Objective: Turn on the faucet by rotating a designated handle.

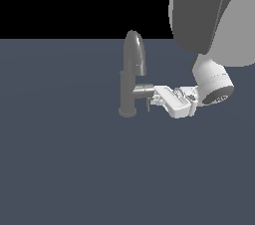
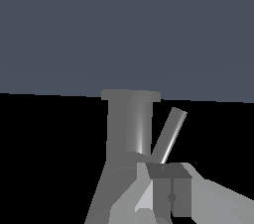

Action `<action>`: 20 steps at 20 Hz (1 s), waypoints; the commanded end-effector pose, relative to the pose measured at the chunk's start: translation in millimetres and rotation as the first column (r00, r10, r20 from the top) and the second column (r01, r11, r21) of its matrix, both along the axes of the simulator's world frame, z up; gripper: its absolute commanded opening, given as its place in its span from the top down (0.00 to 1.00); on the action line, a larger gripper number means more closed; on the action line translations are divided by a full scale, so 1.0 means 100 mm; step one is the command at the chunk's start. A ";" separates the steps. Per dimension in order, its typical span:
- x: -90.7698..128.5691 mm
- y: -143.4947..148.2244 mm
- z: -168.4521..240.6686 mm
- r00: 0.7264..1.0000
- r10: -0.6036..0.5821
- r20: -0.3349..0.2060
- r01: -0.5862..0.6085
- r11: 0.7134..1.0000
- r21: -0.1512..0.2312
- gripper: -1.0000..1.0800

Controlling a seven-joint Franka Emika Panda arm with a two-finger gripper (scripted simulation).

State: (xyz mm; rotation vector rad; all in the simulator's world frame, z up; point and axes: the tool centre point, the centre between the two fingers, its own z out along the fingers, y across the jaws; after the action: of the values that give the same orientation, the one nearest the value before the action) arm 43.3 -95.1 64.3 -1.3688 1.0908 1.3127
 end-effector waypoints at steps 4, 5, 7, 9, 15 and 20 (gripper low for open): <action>0.06 0.08 -0.09 1.000 0.005 -0.012 -0.005 1.000 0.004 1.00; 0.08 0.09 -0.10 1.000 0.005 -0.013 -0.005 1.000 0.004 1.00; 0.10 0.10 -0.12 1.000 0.005 -0.015 -0.005 1.000 0.004 1.00; 0.12 0.11 -0.14 1.000 0.005 -0.017 -0.005 1.000 0.004 1.00; 0.18 0.14 -0.19 1.000 0.005 -0.022 -0.005 1.000 0.004 1.00; 0.22 0.16 -0.23 1.000 0.006 -0.026 -0.005 1.000 0.004 1.00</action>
State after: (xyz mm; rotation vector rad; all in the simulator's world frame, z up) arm 69.8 -90.1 57.2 -1.3674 1.0978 1.3071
